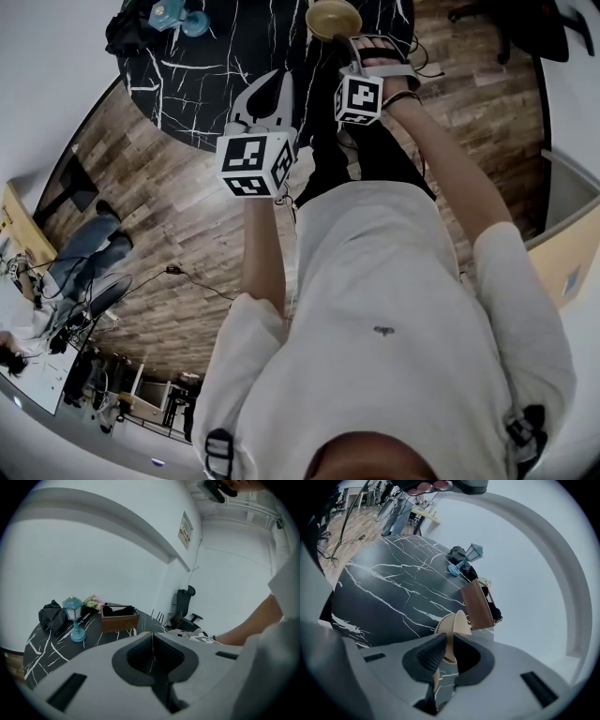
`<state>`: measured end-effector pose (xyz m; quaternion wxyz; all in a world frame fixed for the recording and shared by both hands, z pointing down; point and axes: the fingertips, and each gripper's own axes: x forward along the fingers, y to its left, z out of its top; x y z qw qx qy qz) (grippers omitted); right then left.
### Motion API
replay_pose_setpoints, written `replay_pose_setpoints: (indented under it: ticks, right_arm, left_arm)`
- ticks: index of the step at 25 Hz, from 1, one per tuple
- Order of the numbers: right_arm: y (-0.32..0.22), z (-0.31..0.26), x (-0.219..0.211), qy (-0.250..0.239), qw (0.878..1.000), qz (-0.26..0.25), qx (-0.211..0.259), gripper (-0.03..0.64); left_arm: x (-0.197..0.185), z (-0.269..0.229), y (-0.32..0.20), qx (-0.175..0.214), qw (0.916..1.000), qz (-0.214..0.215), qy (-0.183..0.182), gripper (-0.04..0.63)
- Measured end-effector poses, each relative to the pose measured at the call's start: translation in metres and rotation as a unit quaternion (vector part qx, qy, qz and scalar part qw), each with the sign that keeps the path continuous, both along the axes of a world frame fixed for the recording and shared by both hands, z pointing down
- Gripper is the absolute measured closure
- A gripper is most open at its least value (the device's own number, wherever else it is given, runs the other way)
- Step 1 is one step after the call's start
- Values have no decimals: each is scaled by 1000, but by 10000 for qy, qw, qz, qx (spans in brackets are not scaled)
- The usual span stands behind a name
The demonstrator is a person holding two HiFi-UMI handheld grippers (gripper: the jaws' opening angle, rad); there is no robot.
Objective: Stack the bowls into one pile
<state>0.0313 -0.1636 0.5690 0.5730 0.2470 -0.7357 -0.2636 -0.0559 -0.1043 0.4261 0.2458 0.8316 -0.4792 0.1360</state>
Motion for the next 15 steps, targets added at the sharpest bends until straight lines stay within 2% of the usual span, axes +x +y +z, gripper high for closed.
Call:
replay_pose_setpoints:
  ticks: [15]
  right_arm:
    - [6,-3,-6,-163,9998,49,-91,536]
  left_arm:
    - [-2,-4,5,38,10000,8,-5,588]
